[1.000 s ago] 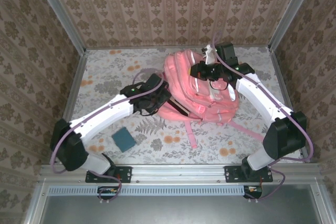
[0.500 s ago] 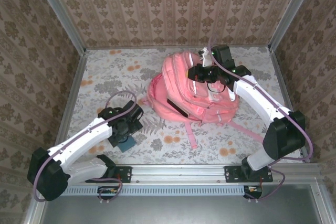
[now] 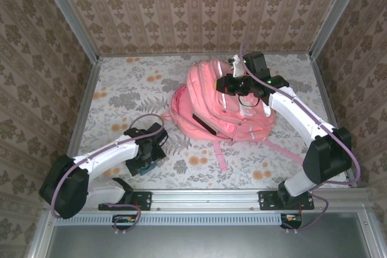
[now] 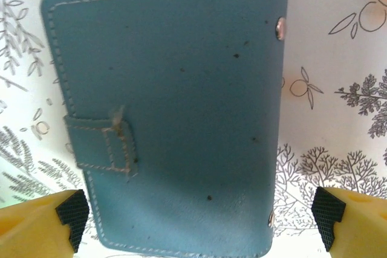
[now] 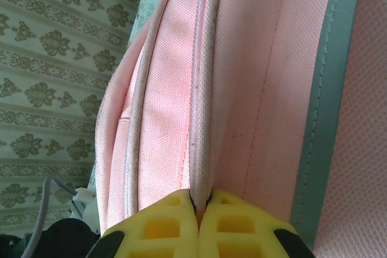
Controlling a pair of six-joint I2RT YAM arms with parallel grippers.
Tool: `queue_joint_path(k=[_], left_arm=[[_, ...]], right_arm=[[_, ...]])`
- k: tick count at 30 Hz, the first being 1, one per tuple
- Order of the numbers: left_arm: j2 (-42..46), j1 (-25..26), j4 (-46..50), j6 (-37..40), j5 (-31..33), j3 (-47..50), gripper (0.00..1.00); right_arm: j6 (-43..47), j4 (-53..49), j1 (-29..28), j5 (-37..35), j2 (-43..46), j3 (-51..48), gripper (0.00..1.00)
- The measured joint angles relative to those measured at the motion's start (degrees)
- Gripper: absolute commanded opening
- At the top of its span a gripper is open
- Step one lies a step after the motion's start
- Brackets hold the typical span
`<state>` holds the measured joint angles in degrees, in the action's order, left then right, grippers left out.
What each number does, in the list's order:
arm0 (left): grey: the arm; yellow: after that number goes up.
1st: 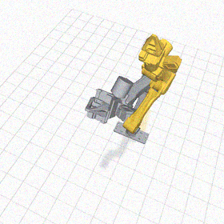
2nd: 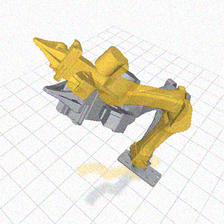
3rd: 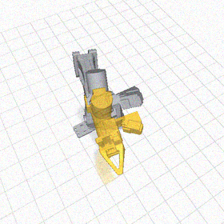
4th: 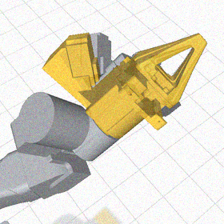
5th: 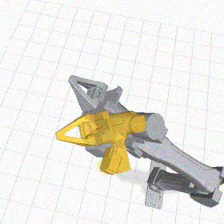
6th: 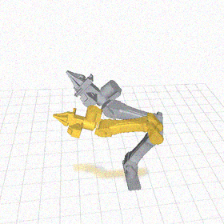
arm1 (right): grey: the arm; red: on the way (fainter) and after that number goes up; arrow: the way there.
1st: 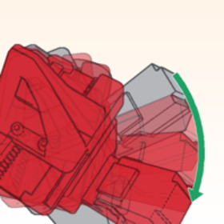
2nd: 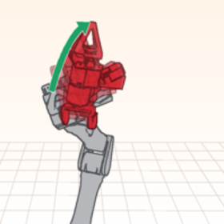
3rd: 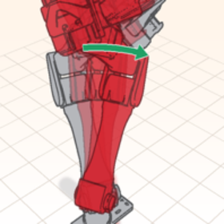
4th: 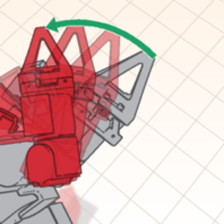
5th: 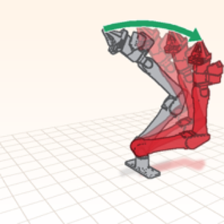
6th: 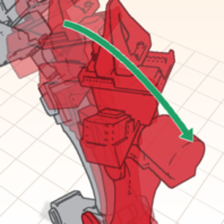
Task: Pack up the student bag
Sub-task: Pick up the card holder from the bottom-left of the table.
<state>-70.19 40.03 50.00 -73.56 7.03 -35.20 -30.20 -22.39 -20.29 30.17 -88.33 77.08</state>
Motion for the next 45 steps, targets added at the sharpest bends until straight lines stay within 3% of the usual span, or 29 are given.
queue_joint_path(k=[11,17,23,26,29,32,38,45], left_arm=[[-1.77,-1.51,-3.78,0.35,-0.63,2.12,0.91],[-1.70,-1.51,-3.78,0.46,-0.76,2.19,1.00],[-0.76,-1.55,-2.93,0.50,-0.57,2.56,1.00],[-0.42,-1.88,-2.78,0.52,-0.46,2.73,0.93],[-0.42,-1.88,-3.87,0.66,-0.79,2.84,0.77],[-0.42,-1.88,-4.15,0.92,-0.57,2.84,0.67],[-0.24,-1.88,-0.09,2.03,1.29,0.13,0.61],[-0.20,-1.88,1.44,8.87,3.67,-12.22,0.60]], right_arm=[[0.00,0.00,0.00,0.00,0.02,-0.02,0.00],[0.02,0.00,0.00,0.00,0.02,-0.02,0.00],[0.00,0.00,0.00,0.00,0.02,-0.02,0.00],[0.00,0.00,0.00,0.00,0.02,-0.02,0.00],[0.00,-0.02,0.00,0.00,0.02,-0.02,0.00],[0.00,-0.02,0.00,0.00,0.02,-0.02,0.00],[0.22,-0.07,0.00,-0.02,0.02,0.00,0.00],[0.76,-0.79,0.52,0.00,0.26,0.13,0.00]])
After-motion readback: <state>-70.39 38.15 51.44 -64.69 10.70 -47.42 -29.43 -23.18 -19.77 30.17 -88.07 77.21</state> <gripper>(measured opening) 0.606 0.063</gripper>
